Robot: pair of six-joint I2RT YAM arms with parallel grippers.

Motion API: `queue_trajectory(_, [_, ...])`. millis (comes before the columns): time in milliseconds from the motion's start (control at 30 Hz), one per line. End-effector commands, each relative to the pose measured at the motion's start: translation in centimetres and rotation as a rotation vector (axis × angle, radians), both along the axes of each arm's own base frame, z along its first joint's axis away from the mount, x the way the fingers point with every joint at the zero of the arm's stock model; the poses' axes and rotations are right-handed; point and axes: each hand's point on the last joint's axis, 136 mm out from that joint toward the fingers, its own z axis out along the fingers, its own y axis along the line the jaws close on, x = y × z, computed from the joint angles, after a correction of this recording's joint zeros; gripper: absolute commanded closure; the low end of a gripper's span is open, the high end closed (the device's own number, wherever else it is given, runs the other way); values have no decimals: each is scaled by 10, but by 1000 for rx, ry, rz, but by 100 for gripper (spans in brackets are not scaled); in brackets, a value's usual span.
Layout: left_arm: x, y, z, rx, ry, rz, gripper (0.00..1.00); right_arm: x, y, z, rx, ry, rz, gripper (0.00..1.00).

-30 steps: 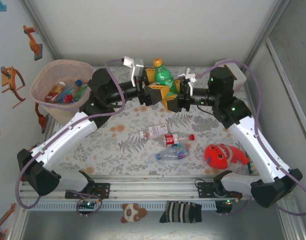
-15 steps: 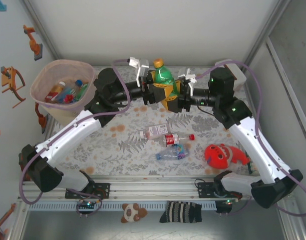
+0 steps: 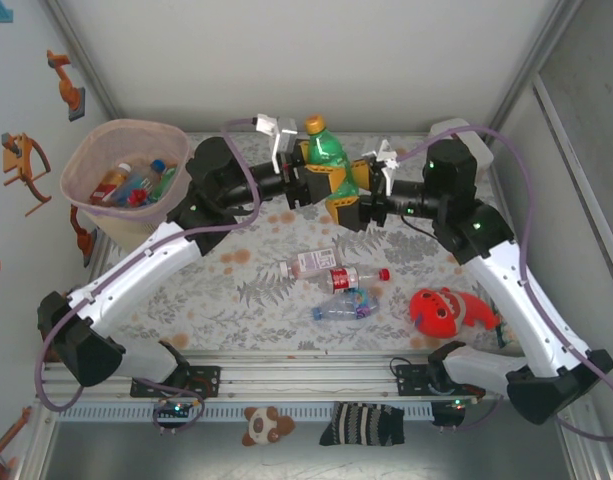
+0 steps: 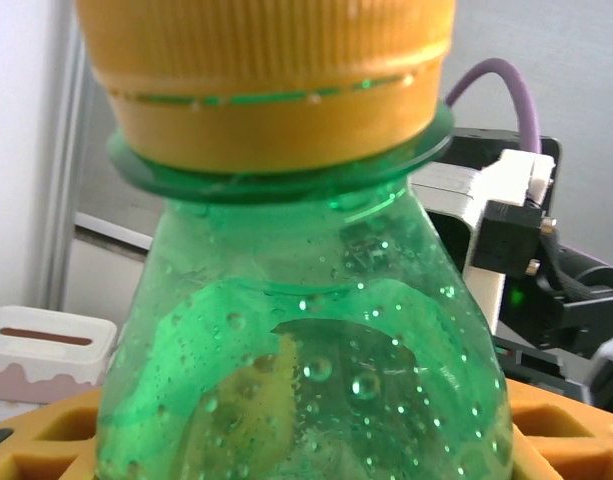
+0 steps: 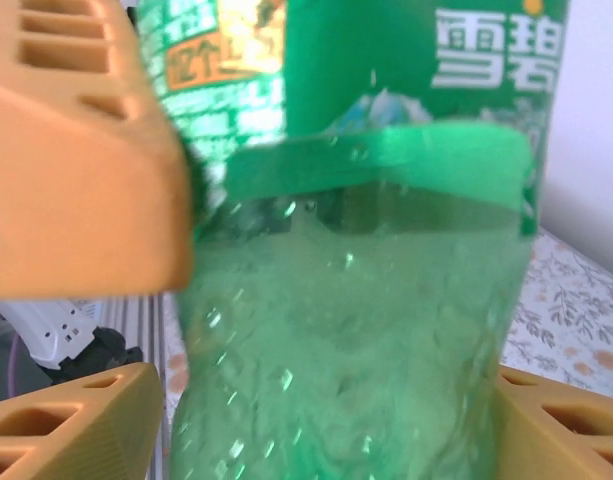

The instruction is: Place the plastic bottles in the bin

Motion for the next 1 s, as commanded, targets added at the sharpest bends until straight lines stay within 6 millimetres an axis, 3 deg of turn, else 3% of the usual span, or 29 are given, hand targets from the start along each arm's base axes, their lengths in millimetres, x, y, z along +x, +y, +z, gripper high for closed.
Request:
queue_trajectory(0, [-1,17,26,-29,-58,78,47,-4,-12,7,-14,-24,-70,22])
queue_trajectory(133, [16,39,30,-17,-28,193,48,-7,-22,3,-34,-26,-118,22])
queue_trajectory(267, [46,78,33,-40,64,348,48,-9,-26,3,-41,-25,-137,22])
queue_trajectory(667, [107,239,39,-127,300,823,51,-4,-26,4,-48,-23,-155,23])
queue_trajectory(967, [150,356,14,-335,586,997,53,-4,-25,6,-47,-25,-149,23])
